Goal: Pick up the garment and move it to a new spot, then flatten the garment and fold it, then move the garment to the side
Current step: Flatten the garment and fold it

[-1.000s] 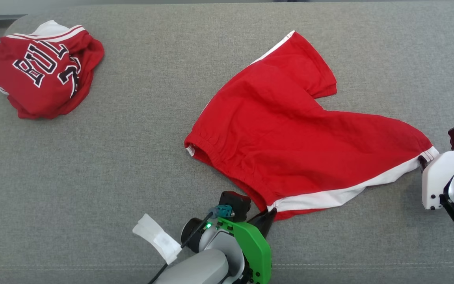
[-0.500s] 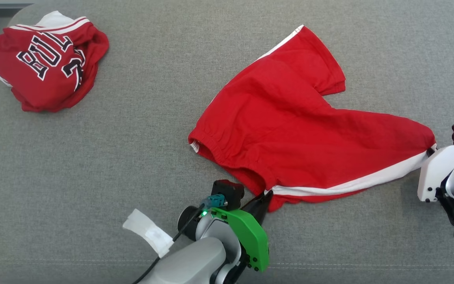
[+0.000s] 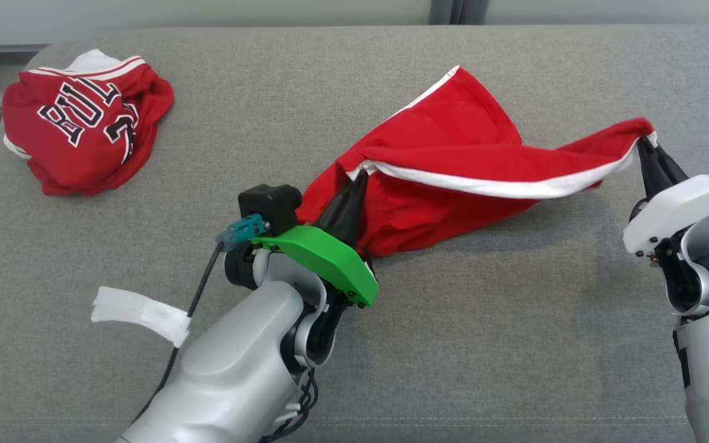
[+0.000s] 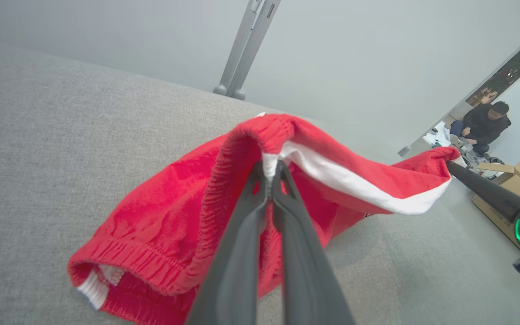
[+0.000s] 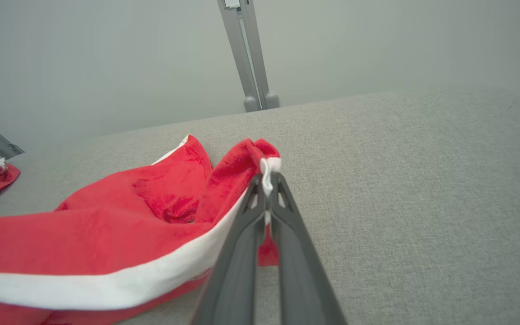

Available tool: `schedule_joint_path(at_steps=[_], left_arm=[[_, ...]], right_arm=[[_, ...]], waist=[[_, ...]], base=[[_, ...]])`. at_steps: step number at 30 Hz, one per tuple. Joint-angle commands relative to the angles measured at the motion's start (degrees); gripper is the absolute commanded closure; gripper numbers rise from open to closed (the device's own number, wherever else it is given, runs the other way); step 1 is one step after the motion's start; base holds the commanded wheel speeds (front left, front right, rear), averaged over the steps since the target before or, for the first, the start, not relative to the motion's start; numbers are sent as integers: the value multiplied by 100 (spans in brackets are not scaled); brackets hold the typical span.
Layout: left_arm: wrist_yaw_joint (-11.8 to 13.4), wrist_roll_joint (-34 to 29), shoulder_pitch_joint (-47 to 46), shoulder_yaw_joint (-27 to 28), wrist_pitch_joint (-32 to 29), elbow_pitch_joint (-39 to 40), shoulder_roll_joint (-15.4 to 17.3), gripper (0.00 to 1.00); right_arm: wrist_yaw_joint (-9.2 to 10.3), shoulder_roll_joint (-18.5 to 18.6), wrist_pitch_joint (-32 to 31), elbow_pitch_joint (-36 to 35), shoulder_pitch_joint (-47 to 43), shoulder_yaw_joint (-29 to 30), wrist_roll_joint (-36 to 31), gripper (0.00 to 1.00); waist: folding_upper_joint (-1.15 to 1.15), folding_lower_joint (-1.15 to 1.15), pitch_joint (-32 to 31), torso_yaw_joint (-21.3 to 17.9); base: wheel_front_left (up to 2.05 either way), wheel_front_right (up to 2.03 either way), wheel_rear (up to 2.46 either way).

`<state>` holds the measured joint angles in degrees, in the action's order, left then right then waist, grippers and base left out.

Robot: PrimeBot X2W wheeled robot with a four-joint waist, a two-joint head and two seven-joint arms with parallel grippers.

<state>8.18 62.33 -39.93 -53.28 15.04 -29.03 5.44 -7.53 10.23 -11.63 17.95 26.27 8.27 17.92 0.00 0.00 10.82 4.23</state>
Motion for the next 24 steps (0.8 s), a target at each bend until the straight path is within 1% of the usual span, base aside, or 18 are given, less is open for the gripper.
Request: schedule_joint_path(at_steps=[1, 6, 12, 15, 17, 19, 22, 24], left_arm=[[24, -37, -51, 53, 13, 50, 56, 100], [67, -156, -182, 492, 16, 337, 249, 100], [84, -142, -453, 898, 15, 595, 410, 100], [120, -87, -640, 1019, -80, 758, 520, 100], [134, -21, -762, 1106, -174, 866, 560, 100], [151, 39, -955, 1186, -313, 945, 608, 100], [115, 117, -1229, 1255, -525, 870, 657, 100], [155, 5, -1517, 1271, -652, 724, 758, 100]], right_arm=[[8, -6, 41, -70, 2, 18, 32, 100], [5, -310, 148, -593, 238, -74, 220, 100], [4, -570, 61, -861, 635, -566, 630, 100], [5, -651, -126, -944, 845, -820, 931, 100], [4, -678, -274, -981, 1019, -957, 1022, 100], [4, -681, -457, -941, 1239, -1047, 871, 100], [4, -707, -690, -730, 1672, -1240, 716, 100], [4, -710, -814, -453, 2059, -1358, 813, 100]], waist=[[0, 0, -115, -27], [0, 0, -367, -94], [0, 0, -647, -231], [0, 0, -668, -296], [0, 0, -603, -337], [0, 0, -446, -361], [0, 0, -208, -446], [0, 0, 17, -543]], base=[[0, 0, 0], [0, 0, 0], [0, 0, 0], [0, 0, 0], [0, 0, 0], [0, 0, 0], [0, 0, 0], [0, 0, 0]])
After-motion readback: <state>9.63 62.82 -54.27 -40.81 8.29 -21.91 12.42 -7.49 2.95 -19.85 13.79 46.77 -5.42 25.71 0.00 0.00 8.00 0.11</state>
